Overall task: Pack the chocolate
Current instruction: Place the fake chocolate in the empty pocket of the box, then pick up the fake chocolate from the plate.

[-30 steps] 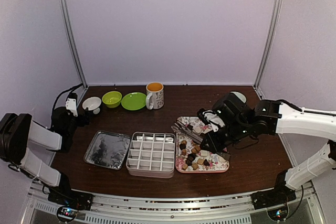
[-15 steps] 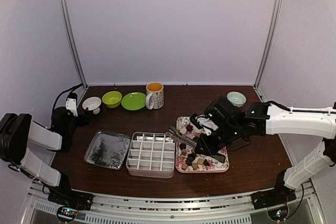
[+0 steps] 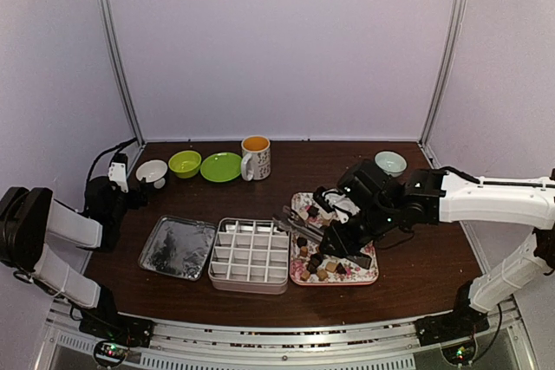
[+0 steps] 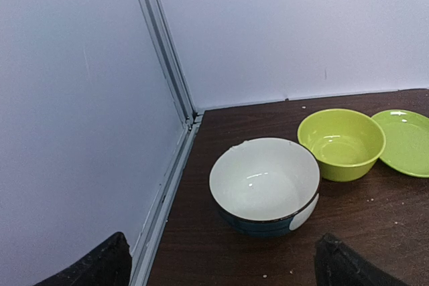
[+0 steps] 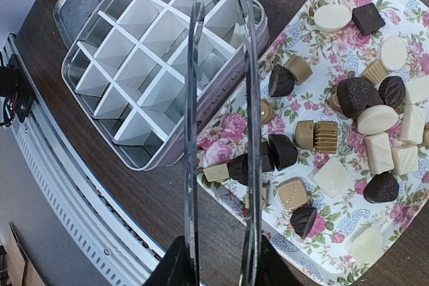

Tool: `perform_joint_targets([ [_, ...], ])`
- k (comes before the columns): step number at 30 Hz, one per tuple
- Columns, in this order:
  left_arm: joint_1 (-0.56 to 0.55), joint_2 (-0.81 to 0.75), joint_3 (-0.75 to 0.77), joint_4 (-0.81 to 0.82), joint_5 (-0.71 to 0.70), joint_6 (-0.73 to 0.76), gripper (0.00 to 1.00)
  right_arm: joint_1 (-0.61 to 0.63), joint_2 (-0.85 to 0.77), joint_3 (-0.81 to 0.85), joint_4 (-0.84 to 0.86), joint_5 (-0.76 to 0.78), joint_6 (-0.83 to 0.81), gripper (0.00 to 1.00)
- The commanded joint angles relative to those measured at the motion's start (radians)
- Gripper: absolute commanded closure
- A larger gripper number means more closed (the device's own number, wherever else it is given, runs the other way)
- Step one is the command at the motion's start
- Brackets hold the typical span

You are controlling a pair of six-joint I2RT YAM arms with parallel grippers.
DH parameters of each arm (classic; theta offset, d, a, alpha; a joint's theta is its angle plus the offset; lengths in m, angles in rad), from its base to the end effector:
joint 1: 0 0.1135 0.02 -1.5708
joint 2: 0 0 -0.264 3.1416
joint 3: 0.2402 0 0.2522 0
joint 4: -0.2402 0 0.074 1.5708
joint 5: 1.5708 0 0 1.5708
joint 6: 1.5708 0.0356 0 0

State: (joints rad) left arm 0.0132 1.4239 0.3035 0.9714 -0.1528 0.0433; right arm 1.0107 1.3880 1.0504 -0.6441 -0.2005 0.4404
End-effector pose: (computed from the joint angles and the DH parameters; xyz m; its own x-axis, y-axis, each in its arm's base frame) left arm 0.2499 0.0087 0.1640 -0.1554 0.0407 -0.9870 -0.1570 0.9854 0.0654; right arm 0.1446 0.2440 0.2580 -0.7786 -0.4552 -0.4320 -0.6159 0.6864 0.3866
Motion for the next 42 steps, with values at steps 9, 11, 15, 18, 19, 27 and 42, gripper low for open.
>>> perform_joint_targets([
  [9,0.007,0.001,0.022,0.052,-0.002,-0.006,0.02,0.007,-0.112,-0.021,-0.046,0.085,-0.003,0.7],
  [11,0.007,0.001,0.022,0.052,-0.002,-0.006,0.02,0.008,-0.132,-0.042,-0.058,0.084,0.005,0.7],
  [15,0.007,0.001,0.022,0.052,-0.002,-0.006,0.02,0.007,-0.19,-0.096,-0.073,0.094,0.029,0.7],
  [18,0.007,0.001,0.022,0.053,-0.002,-0.006,0.02,0.007,-0.232,-0.128,-0.091,0.109,0.047,0.7],
  [19,0.006,0.001,0.022,0.052,-0.001,-0.006,0.02,0.007,-0.245,-0.138,-0.093,0.112,0.05,0.7],
  [27,0.007,0.001,0.023,0.052,-0.001,-0.007,0.02,0.006,-0.274,-0.157,-0.095,0.113,0.072,0.7],
  [42,0.007,0.001,0.022,0.053,-0.002,-0.006,0.02,0.007,-0.389,-0.239,-0.208,0.134,0.106,0.71],
])
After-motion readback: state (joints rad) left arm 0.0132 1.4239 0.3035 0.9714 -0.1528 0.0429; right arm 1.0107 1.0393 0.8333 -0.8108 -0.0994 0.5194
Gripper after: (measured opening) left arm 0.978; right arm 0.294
